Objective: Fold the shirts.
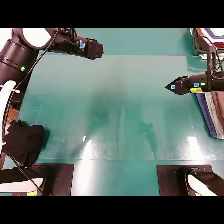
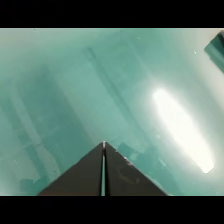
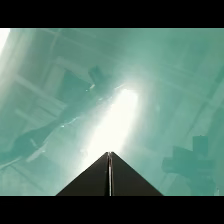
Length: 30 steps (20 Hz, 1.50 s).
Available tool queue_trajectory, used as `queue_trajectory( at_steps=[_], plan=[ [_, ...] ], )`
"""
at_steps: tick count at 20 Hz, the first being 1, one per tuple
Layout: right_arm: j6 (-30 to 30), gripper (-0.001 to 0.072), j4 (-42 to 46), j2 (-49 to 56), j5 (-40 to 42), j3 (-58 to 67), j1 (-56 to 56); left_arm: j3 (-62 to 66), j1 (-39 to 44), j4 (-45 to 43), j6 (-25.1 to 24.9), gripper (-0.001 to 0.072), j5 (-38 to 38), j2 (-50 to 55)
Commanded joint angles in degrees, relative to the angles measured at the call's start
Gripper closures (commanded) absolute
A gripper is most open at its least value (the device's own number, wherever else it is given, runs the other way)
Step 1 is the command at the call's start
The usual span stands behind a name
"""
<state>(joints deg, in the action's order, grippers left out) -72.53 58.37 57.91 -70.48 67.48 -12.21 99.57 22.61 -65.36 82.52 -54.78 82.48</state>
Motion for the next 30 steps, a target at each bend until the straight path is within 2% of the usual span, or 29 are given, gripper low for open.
queue_trajectory(
  at_steps=[1, 16, 18, 21, 22, 27, 30],
  plan=[
    [-0.02, 0.0700, 0.11, -0.02, 0.31, -0.02, -0.22, 0.02, 0.02, -0.02, 0.00, 0.0676, 0.39, 0.02],
    [-0.04, 0.0700, -0.26, -0.02, -2.14, -0.04, -0.24, 0.04, 0.00, 0.81, -0.48, 0.0676, 1.92, 0.00],
    [-0.04, 0.0700, -0.28, -0.02, -2.12, -0.02, -0.24, 0.02, -1.90, 0.79, 2.84, 0.0677, -2.40, -0.72],
    [-0.04, 0.0700, -0.28, -0.04, -2.14, -0.02, -0.24, -1.49, -8.96, -3.61, 2.99, 0.0677, -16.52, -4.26],
    [-0.04, 0.0700, -0.31, -0.04, -2.14, -0.02, -0.24, -3.85, -11.78, -5.44, 2.99, 0.0677, -18.49, -6.99],
    [-0.02, 0.0700, -0.26, -0.04, -1.68, -0.04, -0.24, -25.44, -28.39, -14.43, 3.37, 0.0677, -20.04, -28.65],
    [-0.02, 0.0700, -0.26, -0.04, -1.62, -0.04, -0.24, -37.22, -38.58, -22.03, 3.72, 0.0676, -23.69, -37.38]
  ],
)
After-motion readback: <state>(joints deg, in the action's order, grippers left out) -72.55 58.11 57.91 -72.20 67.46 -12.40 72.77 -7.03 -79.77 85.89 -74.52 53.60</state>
